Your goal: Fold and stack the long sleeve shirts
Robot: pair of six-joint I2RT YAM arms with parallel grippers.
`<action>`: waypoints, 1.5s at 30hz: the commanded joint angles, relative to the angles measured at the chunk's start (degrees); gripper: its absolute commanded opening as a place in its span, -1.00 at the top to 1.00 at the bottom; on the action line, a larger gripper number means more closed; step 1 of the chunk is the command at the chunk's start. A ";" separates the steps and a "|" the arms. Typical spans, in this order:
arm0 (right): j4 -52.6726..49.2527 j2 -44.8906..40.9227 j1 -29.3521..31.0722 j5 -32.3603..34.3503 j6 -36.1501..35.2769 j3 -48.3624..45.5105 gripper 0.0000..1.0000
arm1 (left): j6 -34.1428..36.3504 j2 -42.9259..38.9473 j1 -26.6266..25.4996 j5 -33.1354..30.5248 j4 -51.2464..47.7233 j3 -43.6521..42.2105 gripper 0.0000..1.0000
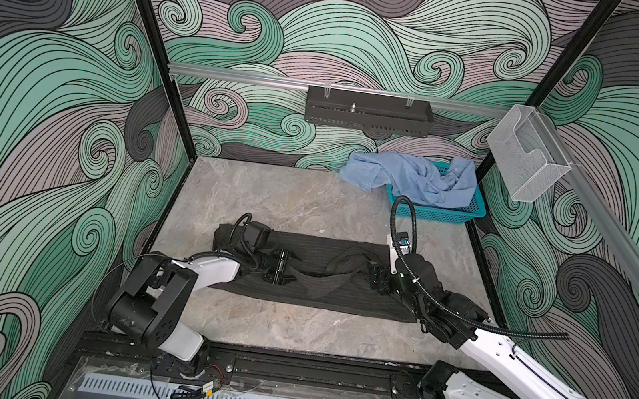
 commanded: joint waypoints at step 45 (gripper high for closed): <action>-5.67 55.91 -33.06 -28.47 7.50 23.14 0.20 | 128.89 -44.05 -2.92 1.52 -25.52 13.77 1.00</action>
